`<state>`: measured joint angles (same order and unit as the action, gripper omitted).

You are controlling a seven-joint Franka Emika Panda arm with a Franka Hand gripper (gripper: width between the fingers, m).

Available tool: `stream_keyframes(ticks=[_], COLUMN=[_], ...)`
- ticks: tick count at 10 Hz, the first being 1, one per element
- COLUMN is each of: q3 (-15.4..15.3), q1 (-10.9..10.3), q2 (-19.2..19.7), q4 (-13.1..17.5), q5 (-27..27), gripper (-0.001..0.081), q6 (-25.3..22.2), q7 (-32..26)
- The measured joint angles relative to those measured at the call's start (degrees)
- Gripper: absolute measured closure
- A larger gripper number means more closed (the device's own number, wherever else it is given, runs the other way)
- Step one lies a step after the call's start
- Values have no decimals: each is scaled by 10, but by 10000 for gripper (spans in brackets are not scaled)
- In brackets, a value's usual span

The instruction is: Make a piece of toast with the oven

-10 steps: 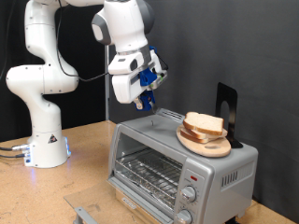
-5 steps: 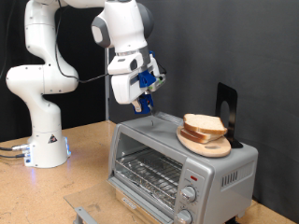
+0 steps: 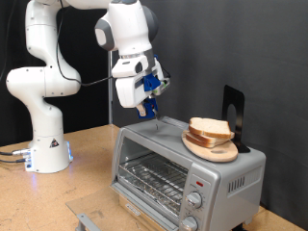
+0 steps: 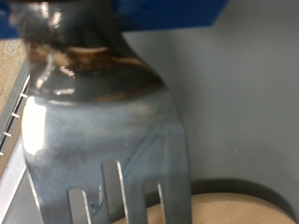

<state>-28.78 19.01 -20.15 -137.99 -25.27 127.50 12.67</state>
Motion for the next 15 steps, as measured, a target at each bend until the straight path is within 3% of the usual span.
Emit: stream_keyframes(ticks=[15], q3=[10], q1=[1], q2=[-11], q4=[4], q5=[-2], gripper=[355], q6=[4], q7=[7])
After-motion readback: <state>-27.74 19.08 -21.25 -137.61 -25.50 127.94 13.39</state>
